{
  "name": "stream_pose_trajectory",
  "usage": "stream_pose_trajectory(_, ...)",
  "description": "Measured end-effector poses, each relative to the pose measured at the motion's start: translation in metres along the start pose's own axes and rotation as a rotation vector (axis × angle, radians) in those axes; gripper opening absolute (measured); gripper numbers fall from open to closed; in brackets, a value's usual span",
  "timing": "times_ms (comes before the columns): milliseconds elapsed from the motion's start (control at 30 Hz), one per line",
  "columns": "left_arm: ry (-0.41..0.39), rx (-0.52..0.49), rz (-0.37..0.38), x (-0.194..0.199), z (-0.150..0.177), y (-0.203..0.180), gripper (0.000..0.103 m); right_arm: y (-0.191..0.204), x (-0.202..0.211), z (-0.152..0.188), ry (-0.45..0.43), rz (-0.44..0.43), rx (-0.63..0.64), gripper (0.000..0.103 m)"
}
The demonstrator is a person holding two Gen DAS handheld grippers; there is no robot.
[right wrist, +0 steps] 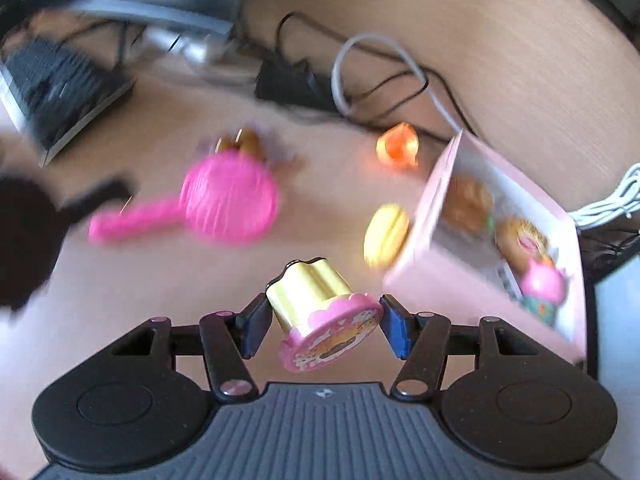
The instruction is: Organize objects
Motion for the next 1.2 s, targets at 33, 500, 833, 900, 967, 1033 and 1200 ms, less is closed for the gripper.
stream_pose_trajectory(33, 0.006, -0.002, 0.000, -0.004, -0.001, -0.002, 0.066, 0.004, -0.001, 0.009, -0.003, 0.024, 0.027, 0.059)
stream_pose_trajectory(500, 0.023, -0.010, 0.035, -0.028, 0.001, -0.037, 0.066, 0.005, 0.022, 0.062, 0.011, -0.063, -0.024, 0.084)
stream_pose_trajectory(833, 0.030, 0.010, 0.008, -0.028, 0.000, -0.034, 0.066, -0.032, 0.023, 0.083, 0.032, -0.079, -0.237, 0.086)
stream_pose_trajectory(900, 0.027, 0.008, -0.006, -0.025, -0.001, -0.032, 0.066, -0.037, 0.023, 0.089, 0.032, -0.054, -0.239, 0.087)
stream_pose_trajectory(967, 0.021, -0.002, -0.021, -0.021, -0.004, -0.031, 0.066, -0.042, 0.024, 0.094, 0.019, -0.006, -0.223, 0.087)
stream_pose_trajectory(1033, 0.008, -0.009, -0.031, -0.017, -0.006, -0.030, 0.066, -0.048, 0.027, 0.097, 0.012, 0.020, -0.217, 0.087)
stream_pose_trajectory(1200, -0.004, -0.003, -0.040, -0.013, -0.006, -0.030, 0.066, -0.056, 0.032, 0.088, 0.034, -0.099, -0.322, 0.088)
Point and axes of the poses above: each gripper's, at about its wrist camera, not at the fingertips, and x roughly against the way its jaws point, y to its left, z to its underside, the point moved 1 cm from there along -x, roughly the way its jaws point, and after that the axes turned 12 degrees about -x, right-handed, at the moved point
